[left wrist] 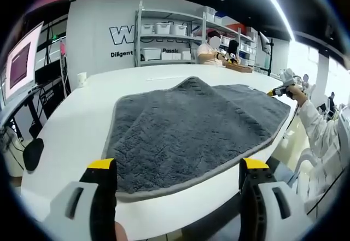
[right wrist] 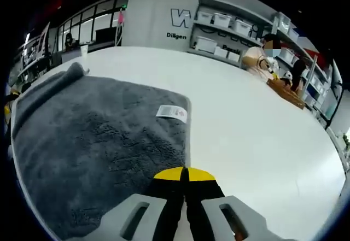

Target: Open the folded towel by lifting each exposed corner and separating the folded layers until the towel lies flat within the target outline without major curled edges

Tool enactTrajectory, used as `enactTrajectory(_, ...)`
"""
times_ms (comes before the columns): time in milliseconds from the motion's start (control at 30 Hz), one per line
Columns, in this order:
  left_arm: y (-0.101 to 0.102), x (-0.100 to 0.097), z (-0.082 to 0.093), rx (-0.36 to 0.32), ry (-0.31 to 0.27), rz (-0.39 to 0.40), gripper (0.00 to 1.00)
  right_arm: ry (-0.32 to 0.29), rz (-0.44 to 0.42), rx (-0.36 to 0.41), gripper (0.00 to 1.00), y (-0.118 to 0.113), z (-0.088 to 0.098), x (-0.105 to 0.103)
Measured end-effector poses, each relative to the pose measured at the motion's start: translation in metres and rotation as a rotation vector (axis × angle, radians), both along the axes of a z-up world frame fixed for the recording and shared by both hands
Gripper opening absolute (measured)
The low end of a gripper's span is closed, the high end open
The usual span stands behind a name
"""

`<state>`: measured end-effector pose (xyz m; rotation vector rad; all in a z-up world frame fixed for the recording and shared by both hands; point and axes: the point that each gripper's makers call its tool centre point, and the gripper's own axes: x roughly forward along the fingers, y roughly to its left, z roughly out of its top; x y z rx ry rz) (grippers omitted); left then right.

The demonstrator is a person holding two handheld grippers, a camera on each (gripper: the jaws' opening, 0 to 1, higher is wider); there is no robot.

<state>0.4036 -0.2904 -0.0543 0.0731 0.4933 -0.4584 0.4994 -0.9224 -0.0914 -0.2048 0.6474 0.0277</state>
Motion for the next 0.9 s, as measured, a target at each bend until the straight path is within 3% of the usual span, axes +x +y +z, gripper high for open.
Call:
enactTrajectory(567,0.0,-0.002,0.0,0.006,0.004,-0.002,0.9,0.017,-0.069,-0.037,0.0,-0.032,0.0,-0.006)
enactTrajectory(900,0.003,-0.002,0.0,0.005,0.006,0.003,0.9,0.021,-0.114,-0.11,0.0,-0.042,0.005,-0.009)
